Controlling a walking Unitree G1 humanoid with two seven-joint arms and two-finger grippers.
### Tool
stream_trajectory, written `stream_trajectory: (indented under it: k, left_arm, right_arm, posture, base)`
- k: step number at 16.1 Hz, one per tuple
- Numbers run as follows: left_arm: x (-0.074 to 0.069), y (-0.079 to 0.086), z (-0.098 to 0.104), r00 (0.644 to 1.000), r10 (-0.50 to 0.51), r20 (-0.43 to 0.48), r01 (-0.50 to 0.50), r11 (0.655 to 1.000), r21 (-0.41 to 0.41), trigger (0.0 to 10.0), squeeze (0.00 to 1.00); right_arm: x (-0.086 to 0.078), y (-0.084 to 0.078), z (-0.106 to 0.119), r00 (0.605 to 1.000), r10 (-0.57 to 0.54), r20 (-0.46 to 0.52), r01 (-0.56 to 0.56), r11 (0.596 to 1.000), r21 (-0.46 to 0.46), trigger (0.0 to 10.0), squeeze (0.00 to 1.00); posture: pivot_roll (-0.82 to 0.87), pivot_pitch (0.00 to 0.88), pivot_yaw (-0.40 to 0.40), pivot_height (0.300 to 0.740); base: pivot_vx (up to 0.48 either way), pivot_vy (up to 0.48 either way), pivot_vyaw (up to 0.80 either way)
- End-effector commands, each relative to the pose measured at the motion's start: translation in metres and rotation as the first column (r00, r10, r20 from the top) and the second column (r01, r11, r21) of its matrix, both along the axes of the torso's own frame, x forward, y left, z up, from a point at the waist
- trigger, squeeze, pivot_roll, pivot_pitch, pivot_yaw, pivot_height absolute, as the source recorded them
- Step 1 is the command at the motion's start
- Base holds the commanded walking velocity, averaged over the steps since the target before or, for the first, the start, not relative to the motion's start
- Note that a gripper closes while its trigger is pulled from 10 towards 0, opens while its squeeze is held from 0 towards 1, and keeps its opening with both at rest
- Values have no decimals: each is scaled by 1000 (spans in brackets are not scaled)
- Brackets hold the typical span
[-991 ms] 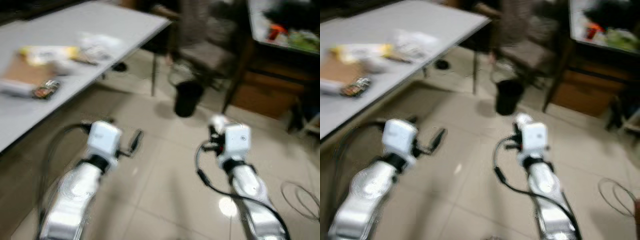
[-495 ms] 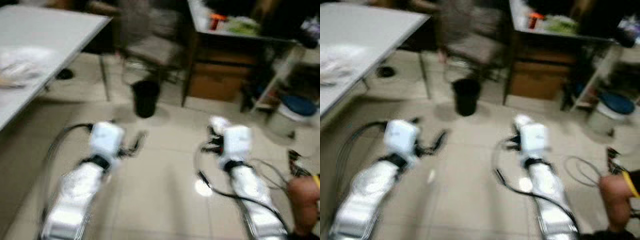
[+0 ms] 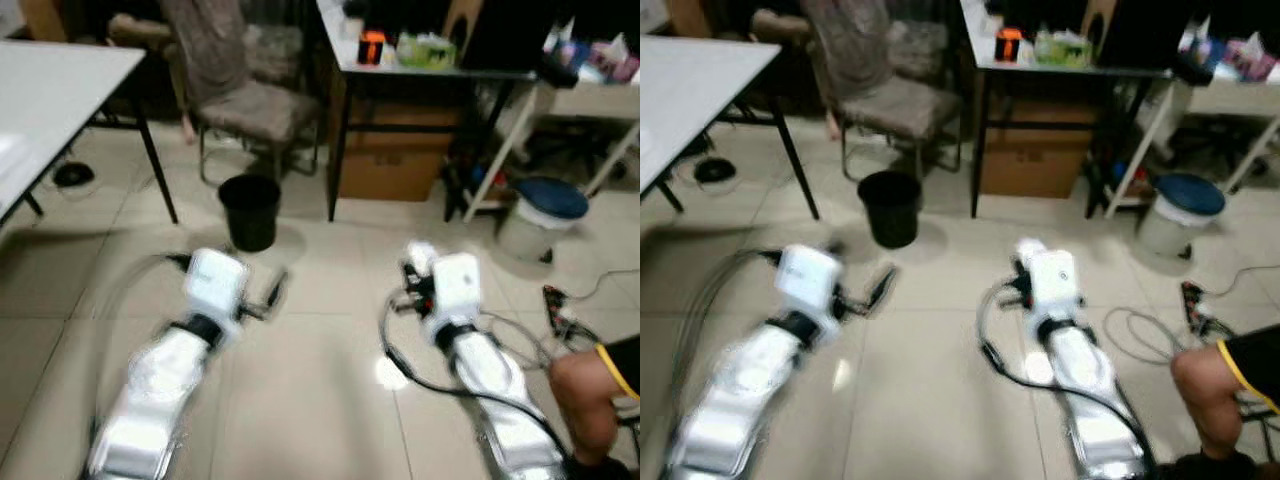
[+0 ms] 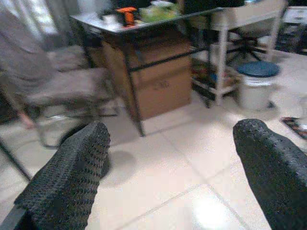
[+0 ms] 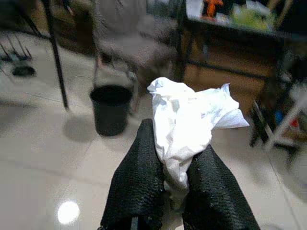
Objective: Picking trash to rubbish bin
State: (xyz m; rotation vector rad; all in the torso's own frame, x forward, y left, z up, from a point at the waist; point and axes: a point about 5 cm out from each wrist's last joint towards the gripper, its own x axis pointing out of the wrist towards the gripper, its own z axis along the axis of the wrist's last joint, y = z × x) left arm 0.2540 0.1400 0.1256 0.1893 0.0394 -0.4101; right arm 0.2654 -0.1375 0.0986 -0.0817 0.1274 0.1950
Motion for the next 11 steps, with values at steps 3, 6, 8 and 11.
stream_trajectory:
  k: [3, 6, 8, 11]
  left_arm:
    - [1, 10, -2, 1000, 28, 5, -28, 999, 32, 10000, 0]
    - [1, 12, -4, 999, 37, 5, -37, 999, 34, 10000, 0]
    - [1, 13, -4, 999, 41, 6, -41, 999, 34, 10000, 0]
    - [2, 14, -4, 999, 41, 7, -41, 999, 35, 10000, 0]
  right_arm:
    - [5, 6, 4, 1000, 15, 1, -15, 1000, 13, 10000, 0]
    - [6, 6, 3, 1000, 25, -4, -25, 1000, 7, 10000, 0]
    - [6, 7, 1, 1000, 28, -10, -28, 1000, 5, 10000, 0]
    - [5, 8, 0, 999, 30, -11, -30, 1000, -4, 10000, 0]
  posture:
    - [-19, 42, -60, 740]
    - [-15, 41, -60, 740]
    - [-14, 40, -60, 740]
    - [-13, 35, -59, 740]
  base:
    - [355, 0, 0]
    - [371, 0, 0]
    - [407, 0, 0]
    - [421, 0, 0]
